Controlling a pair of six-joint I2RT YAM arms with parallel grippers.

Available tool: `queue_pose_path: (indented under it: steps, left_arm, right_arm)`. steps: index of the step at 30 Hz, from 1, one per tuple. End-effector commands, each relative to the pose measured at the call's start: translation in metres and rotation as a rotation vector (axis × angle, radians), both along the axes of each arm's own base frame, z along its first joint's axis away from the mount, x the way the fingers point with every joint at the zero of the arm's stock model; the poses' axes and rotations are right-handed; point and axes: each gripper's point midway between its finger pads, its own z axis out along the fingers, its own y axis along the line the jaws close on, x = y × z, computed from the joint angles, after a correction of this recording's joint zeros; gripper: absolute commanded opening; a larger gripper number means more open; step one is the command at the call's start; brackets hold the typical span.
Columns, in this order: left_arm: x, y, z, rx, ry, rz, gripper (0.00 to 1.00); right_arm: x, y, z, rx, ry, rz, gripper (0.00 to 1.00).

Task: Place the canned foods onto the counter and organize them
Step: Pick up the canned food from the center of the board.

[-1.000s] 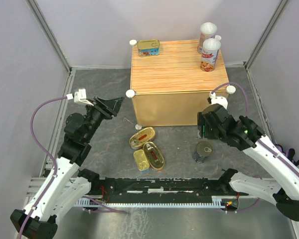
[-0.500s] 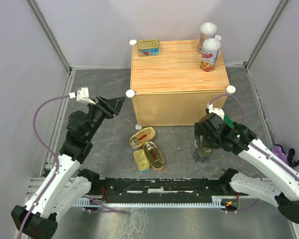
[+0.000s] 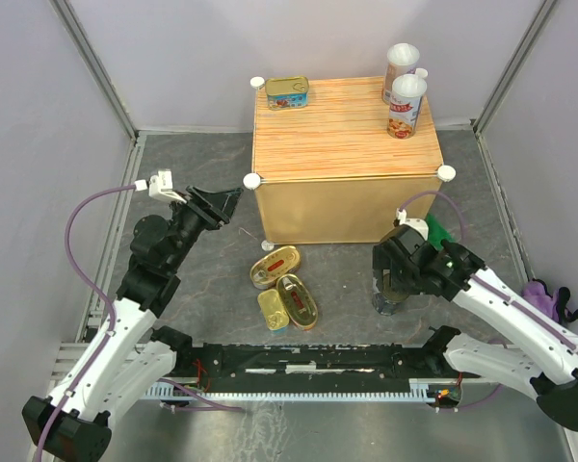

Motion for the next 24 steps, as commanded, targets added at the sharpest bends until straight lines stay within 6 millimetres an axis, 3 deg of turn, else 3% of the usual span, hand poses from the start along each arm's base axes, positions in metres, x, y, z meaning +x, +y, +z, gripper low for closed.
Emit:
queue_pose_path:
  steps: [1, 24]
  left_arm:
    - [-0.002, -0.002, 0.014, -0.030, -0.046, -0.008, 0.61]
    - [0.000, -0.003, 0.013, -0.026, -0.039, -0.014, 0.61]
  right_arm:
    - [0.001, 0.005, -0.004, 0.022, -0.002, -0.013, 0.99]
    - [0.003, 0.001, -0.034, -0.018, 0.010, -0.025, 1.00]
